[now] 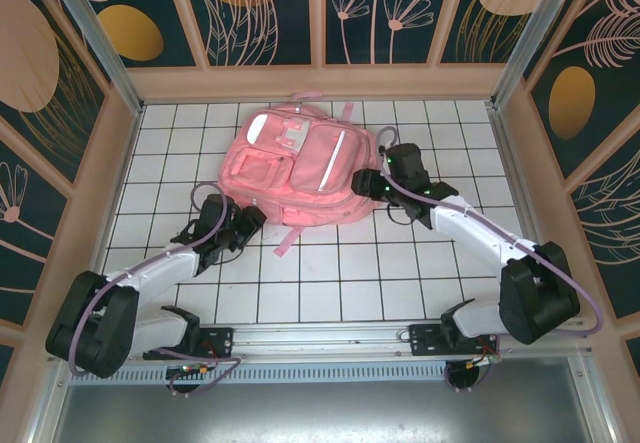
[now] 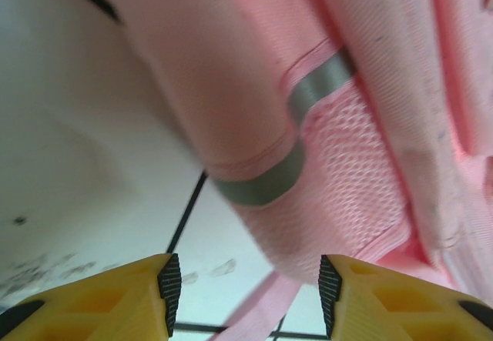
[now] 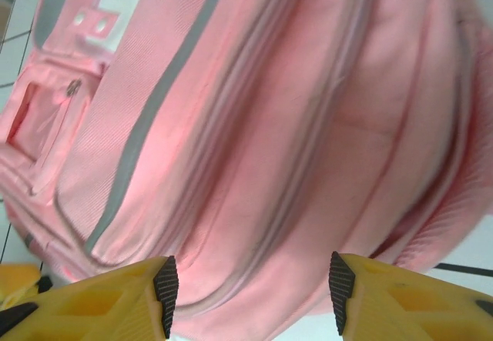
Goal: Pack the student bag
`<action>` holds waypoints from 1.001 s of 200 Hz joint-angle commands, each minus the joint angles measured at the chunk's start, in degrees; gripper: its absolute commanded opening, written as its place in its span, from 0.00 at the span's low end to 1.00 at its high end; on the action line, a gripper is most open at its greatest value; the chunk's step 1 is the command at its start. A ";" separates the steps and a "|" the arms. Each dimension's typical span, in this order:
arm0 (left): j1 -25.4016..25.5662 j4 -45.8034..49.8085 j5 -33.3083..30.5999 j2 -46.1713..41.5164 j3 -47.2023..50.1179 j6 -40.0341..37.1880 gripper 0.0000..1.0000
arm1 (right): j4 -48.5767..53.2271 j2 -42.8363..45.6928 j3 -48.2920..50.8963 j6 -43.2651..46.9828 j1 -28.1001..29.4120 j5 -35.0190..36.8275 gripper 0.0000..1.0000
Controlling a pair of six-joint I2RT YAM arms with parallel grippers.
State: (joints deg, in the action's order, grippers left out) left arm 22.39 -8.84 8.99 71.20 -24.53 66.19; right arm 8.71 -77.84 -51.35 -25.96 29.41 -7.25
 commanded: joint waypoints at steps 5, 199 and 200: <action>-0.07 -9.06 0.32 3.34 0.22 2.31 0.53 | -2.79 1.56 1.15 -0.41 1.62 2.01 0.57; -0.07 -5.94 -3.02 9.20 -11.71 -0.20 0.00 | -14.86 -10.40 0.74 7.56 23.94 8.32 0.45; -0.07 -5.97 -3.02 9.21 -11.74 -0.19 0.00 | -14.95 -10.45 0.78 7.57 23.98 8.31 0.45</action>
State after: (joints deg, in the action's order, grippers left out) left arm 22.46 -11.73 7.03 80.12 -33.65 66.70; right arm -5.82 -86.74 -49.67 -19.73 52.66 0.19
